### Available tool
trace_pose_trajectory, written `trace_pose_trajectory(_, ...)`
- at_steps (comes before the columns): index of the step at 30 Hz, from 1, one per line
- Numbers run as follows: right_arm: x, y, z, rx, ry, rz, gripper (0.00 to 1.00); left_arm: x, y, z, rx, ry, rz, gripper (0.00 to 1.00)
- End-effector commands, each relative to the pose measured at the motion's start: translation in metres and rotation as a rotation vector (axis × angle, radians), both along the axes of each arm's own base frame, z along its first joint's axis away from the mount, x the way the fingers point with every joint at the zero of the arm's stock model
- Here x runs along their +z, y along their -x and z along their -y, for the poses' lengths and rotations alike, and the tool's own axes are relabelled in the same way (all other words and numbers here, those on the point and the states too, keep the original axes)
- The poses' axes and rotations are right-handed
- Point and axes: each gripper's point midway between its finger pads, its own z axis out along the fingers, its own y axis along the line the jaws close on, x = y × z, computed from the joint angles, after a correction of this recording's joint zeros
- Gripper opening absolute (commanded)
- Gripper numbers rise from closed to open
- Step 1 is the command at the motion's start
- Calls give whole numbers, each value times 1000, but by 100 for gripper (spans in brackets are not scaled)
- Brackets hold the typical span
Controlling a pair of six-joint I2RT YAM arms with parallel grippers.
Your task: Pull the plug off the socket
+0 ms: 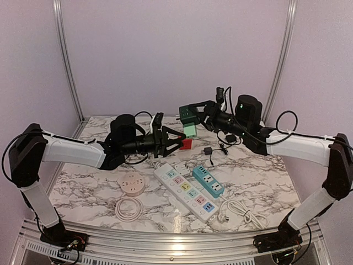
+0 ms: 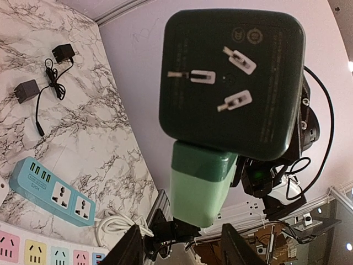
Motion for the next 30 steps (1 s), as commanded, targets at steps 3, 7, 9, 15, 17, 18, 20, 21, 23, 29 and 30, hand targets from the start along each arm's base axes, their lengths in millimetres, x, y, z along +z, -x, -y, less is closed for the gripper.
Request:
trace_pose_trajectory(3, 24, 6, -9, 81, -170, 17, 13, 27, 2, 0, -16, 80, 57, 53)
trace_pose_trajectory(7, 19, 9, -14, 105, -213, -11, 13, 28, -2, 4, -10, 88, 57, 54)
trace_pose_trajectory(9, 17, 11, -17, 119, -225, -21, 12, 30, -4, 6, -9, 94, 61, 54)
trace_pose_trajectory(15, 10, 12, -15, 105, -259, -53, 12, 30, -5, 13, -14, 97, 61, 50)
trace_pose_trajectory(17, 8, 11, -13, 89, -264, -66, 11, 27, -4, 14, -15, 94, 55, 46)
trace_pose_trajectory(18, 7, 11, -12, 85, -270, -70, 11, 27, -4, 14, -14, 94, 54, 43)
trace_pose_trajectory(20, 7, 12, -11, 86, -280, -76, 11, 26, -4, 14, -14, 93, 50, 37)
trace_pose_trajectory(21, 5, 12, -11, 85, -283, -82, 10, 25, -4, 14, -13, 93, 49, 33)
trace_pose_trajectory(23, 4, 12, -10, 83, -293, -90, 10, 26, -4, 14, -14, 95, 48, 20)
trace_pose_trajectory(29, 2, 11, -4, 44, -318, -112, 9, 19, 4, 20, -46, 73, 50, 3)
trace_pose_trajectory(30, 3, 10, -2, 35, -320, -111, 8, 18, 7, 21, -55, 69, 50, 2)
